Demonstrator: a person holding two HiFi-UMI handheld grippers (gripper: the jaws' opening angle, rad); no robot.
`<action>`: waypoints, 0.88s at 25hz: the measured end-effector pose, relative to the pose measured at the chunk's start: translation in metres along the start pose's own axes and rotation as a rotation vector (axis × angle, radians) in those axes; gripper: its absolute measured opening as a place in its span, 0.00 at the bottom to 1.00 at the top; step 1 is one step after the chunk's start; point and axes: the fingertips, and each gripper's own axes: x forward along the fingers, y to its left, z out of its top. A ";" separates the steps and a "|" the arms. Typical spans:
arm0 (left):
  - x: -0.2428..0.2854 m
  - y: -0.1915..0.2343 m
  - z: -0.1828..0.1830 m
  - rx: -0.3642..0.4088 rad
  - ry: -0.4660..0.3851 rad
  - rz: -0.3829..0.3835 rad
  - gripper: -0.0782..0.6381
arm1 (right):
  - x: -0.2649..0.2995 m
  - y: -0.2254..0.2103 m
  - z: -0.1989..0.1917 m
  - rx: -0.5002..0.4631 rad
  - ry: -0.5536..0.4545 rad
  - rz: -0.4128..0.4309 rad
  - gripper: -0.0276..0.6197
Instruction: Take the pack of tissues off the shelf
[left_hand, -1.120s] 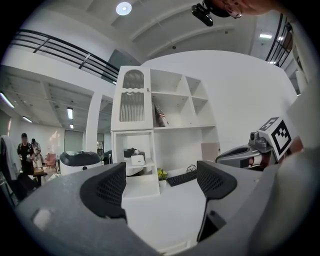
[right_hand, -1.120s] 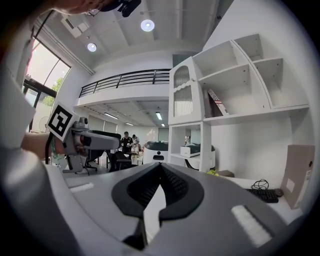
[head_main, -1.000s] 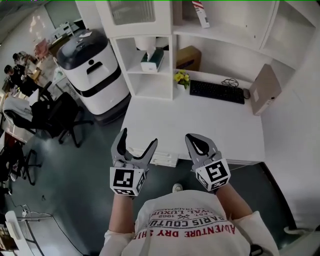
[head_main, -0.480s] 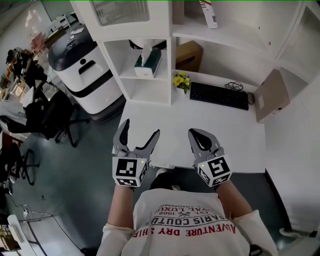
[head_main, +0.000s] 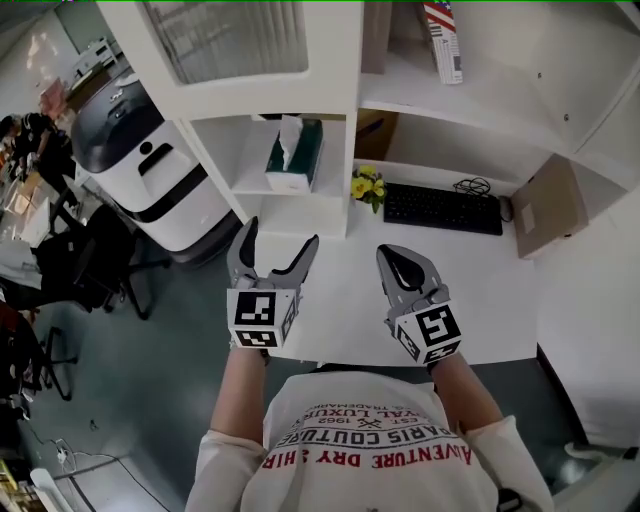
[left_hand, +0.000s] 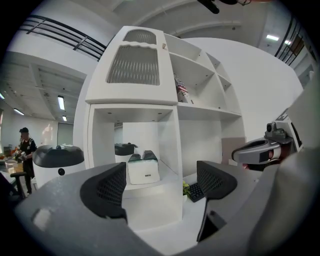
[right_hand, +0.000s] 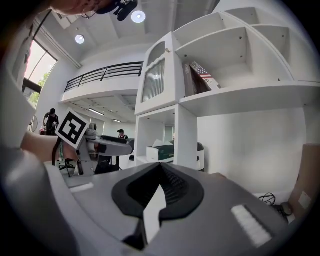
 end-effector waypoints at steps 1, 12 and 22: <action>0.011 0.007 0.000 -0.008 -0.003 -0.003 0.73 | 0.008 -0.003 0.000 0.001 0.001 -0.008 0.04; 0.109 0.046 -0.015 -0.040 0.032 -0.037 0.82 | 0.081 -0.029 -0.017 0.030 0.049 -0.077 0.04; 0.155 0.055 -0.030 -0.010 0.099 -0.013 0.90 | 0.098 -0.051 -0.035 0.062 0.098 -0.127 0.04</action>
